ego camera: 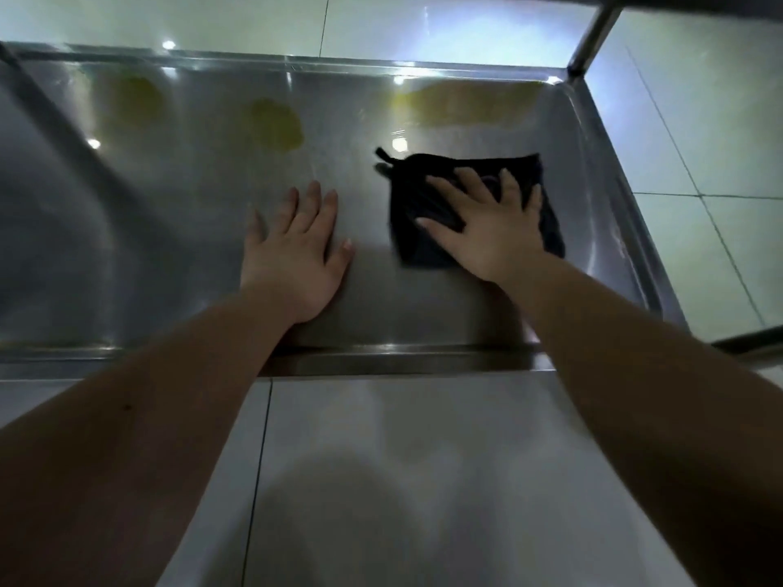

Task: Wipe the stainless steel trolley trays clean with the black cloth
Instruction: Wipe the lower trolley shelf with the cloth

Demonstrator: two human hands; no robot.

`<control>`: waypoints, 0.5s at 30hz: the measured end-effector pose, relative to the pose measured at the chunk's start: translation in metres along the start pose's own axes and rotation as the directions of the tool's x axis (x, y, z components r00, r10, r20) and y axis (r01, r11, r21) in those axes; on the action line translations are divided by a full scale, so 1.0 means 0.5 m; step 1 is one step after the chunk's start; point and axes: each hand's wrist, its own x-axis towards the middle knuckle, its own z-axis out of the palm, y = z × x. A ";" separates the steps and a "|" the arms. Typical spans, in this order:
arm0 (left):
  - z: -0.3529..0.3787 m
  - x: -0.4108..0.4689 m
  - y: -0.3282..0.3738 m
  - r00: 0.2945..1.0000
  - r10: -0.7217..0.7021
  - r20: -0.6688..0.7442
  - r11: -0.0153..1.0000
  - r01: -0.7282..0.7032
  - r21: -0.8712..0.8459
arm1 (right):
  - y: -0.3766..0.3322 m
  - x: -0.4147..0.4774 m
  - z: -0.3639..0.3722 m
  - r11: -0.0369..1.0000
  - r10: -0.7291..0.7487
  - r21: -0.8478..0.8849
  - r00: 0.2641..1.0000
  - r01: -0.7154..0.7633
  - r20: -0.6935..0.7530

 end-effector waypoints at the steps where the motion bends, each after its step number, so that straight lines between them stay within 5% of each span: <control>1: 0.001 -0.002 0.001 1.000 0.000 -0.008 1.000 0.000 -0.002 | 0.058 -0.016 -0.006 0.998 0.067 0.001 0.998 -0.067 -0.003; 6: 0.006 -0.001 0.015 0.999 0.000 -0.033 0.999 0.001 0.033 | 0.125 -0.081 -0.015 0.943 0.333 -0.013 0.942 -0.333 0.043; 11: -0.003 -0.004 0.006 1.000 0.007 -0.006 1.000 -0.007 0.016 | -0.143 -0.120 0.027 0.998 0.059 -0.028 0.996 -0.057 0.071; 15: -0.012 -0.007 -0.002 1.000 0.014 0.020 1.000 -0.013 -0.010 | -0.068 -0.138 0.007 1.000 -0.008 -0.004 0.999 0.008 0.042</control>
